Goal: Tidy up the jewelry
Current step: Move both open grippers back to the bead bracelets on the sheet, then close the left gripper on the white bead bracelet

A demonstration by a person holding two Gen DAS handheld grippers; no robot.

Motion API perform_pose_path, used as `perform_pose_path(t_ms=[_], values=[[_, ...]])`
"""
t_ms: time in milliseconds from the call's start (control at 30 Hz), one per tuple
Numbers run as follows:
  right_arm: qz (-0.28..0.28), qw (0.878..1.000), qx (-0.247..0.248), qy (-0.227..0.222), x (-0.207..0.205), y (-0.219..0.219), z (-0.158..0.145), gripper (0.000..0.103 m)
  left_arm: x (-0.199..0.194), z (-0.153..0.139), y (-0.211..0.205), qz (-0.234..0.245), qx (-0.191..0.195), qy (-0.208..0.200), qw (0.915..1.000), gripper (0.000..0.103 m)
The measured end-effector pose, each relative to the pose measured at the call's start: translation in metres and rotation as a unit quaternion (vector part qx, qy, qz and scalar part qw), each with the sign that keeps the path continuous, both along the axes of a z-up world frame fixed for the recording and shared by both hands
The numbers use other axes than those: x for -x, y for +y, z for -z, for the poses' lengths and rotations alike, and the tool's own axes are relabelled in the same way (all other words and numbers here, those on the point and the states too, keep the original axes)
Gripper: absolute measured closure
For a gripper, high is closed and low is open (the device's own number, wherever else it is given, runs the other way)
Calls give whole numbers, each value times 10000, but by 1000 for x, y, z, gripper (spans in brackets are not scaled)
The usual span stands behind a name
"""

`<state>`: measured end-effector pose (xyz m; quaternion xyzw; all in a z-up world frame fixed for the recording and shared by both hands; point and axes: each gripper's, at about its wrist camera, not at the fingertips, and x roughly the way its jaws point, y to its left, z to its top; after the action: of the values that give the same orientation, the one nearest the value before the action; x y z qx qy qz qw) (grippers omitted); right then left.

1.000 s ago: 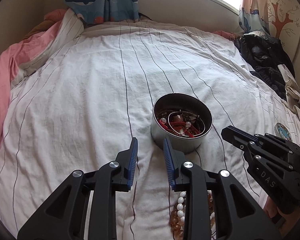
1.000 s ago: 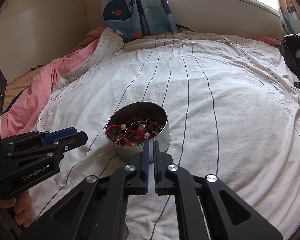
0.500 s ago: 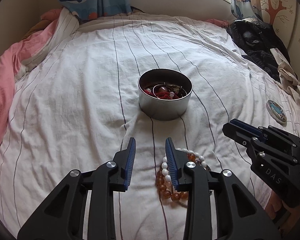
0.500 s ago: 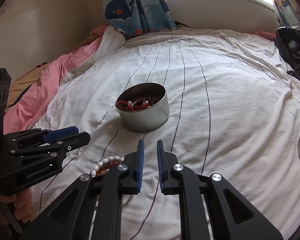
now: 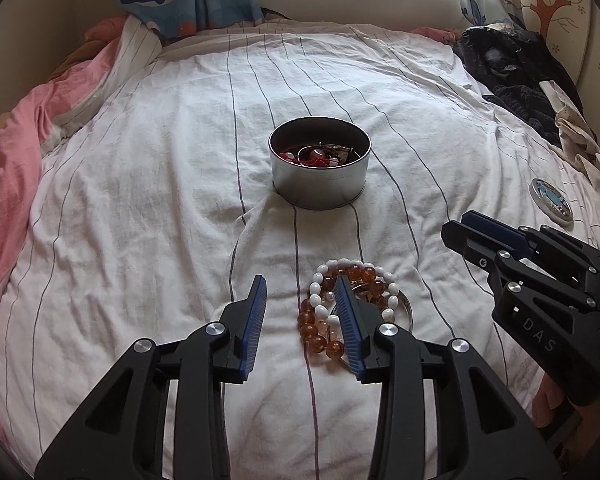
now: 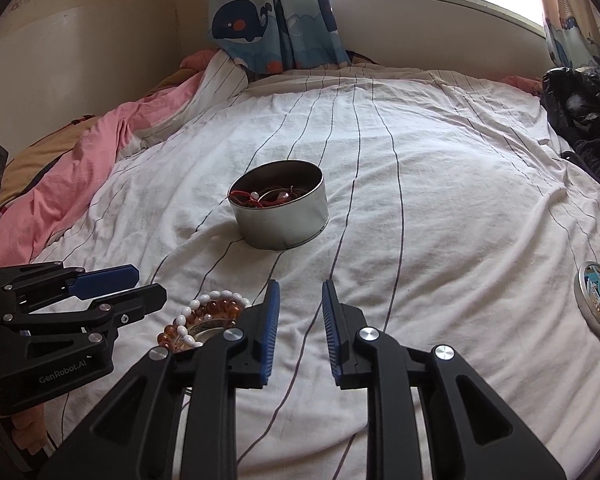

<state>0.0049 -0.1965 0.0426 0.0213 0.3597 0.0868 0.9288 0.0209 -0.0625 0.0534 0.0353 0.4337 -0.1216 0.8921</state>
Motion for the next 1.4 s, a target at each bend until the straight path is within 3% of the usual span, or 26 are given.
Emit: perform_pose_path(t_ms=[367, 767, 833, 867, 900, 1033, 1267, 1400], values=[[213, 9992, -310, 150, -1, -21, 3, 78, -14, 13, -6, -63, -19, 149, 9999, 65], [187, 9989, -286, 327, -8, -15, 16, 77, -32, 41, -12, 76, -6, 410, 9991, 66], [195, 9988, -291, 338, -8, -15, 17, 76, -32, 43, -10, 90, 62, 477, 9988, 76], [199, 9988, -296, 343, -8, -15, 17, 76, -31, 45, -9, 157, 127, 525, 9984, 91], [203, 9987, -302, 347, -8, -15, 17, 76, -29, 45, -11, 222, 93, 510, 9984, 94], [195, 9986, -330, 358, -9, -15, 18, 76, -19, 37, -10, 315, 10, 347, 9989, 96], [59, 9979, -466, 455, -9, -13, 20, 76, -17, 9, 16, -199, 229, -67, 9995, 96], [-140, 9970, -493, 582, -9, -8, 25, 76, -27, 16, 29, -424, 172, 78, 9989, 96]])
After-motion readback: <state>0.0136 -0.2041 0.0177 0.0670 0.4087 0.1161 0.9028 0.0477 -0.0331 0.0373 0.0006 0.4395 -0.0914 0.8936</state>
